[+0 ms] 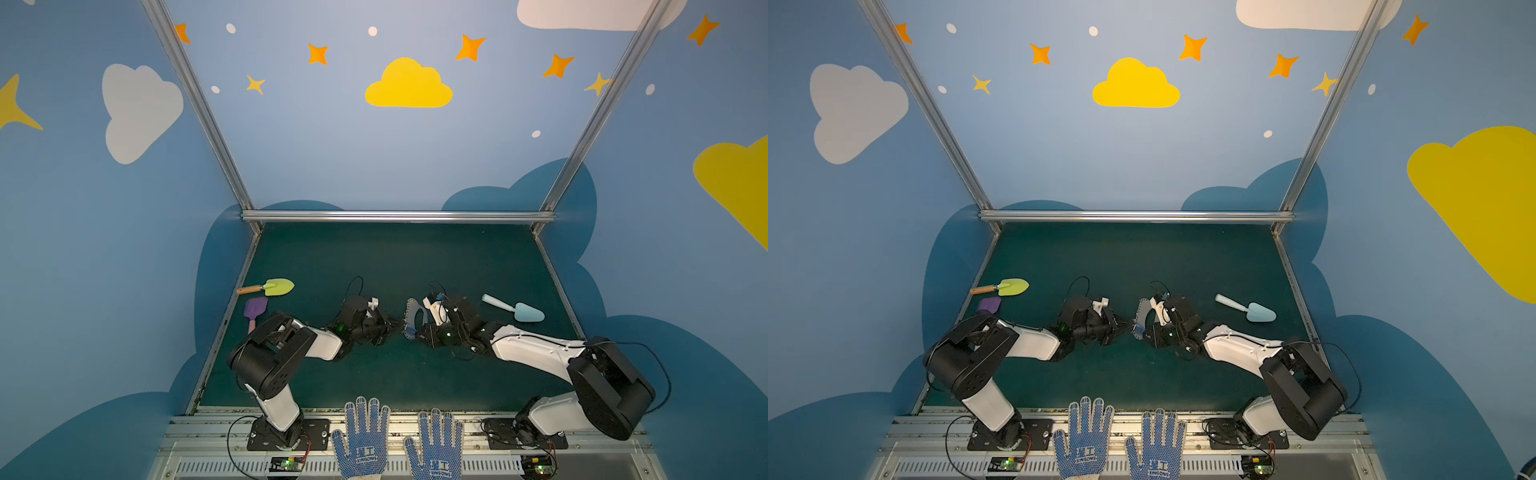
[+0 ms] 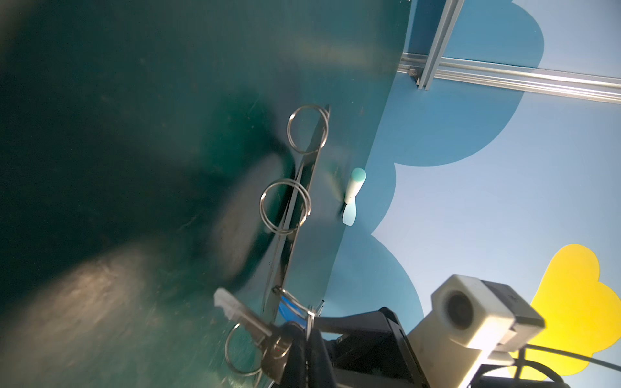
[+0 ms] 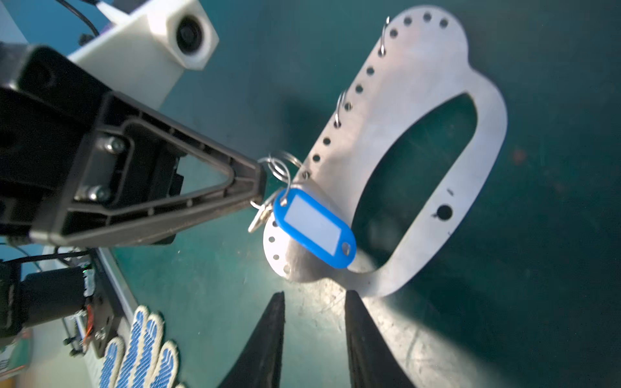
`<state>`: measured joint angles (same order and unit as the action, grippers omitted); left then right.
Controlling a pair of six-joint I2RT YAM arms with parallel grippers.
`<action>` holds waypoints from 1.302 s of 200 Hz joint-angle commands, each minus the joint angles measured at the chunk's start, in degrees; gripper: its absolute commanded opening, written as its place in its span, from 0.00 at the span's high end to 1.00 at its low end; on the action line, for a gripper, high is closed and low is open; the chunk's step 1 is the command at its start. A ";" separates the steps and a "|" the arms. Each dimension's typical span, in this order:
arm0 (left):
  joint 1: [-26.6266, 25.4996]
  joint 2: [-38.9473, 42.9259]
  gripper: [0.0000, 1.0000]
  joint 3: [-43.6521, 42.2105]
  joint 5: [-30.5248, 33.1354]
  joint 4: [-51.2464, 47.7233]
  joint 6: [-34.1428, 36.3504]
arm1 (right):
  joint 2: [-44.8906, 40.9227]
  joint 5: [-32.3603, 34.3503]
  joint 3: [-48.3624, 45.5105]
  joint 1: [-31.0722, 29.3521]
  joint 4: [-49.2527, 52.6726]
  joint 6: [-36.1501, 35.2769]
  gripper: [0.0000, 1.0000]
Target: Put the keys on the keyring
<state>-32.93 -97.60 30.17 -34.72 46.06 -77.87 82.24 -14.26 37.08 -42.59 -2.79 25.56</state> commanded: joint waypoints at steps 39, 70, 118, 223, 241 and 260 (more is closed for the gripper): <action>0.14 -0.28 0.96 1.04 -1.89 1.57 -0.28 | 4.39 6.12 5.93 -3.35 1.23 -5.88 0.66; 0.13 -0.08 0.96 1.47 -2.53 0.77 0.17 | 5.60 10.43 8.24 -4.24 3.28 -7.57 0.67; 0.14 0.31 0.96 1.82 -3.24 0.47 0.26 | 6.56 14.22 11.66 -5.09 7.76 -11.65 0.74; 0.14 0.22 0.96 3.21 -4.82 -0.53 0.58 | 9.26 19.33 14.40 -8.39 9.09 -18.98 0.76; 0.14 0.30 0.96 3.22 -5.01 -0.67 0.61 | 9.46 20.17 14.77 -8.62 8.81 -18.71 0.83; 0.15 0.47 0.96 3.40 -5.01 -1.59 0.92 | 8.33 21.04 15.01 -8.91 9.43 -18.79 0.95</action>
<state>-32.56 -97.62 32.16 -37.91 45.17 -78.19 91.18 4.67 50.33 -50.98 6.11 7.40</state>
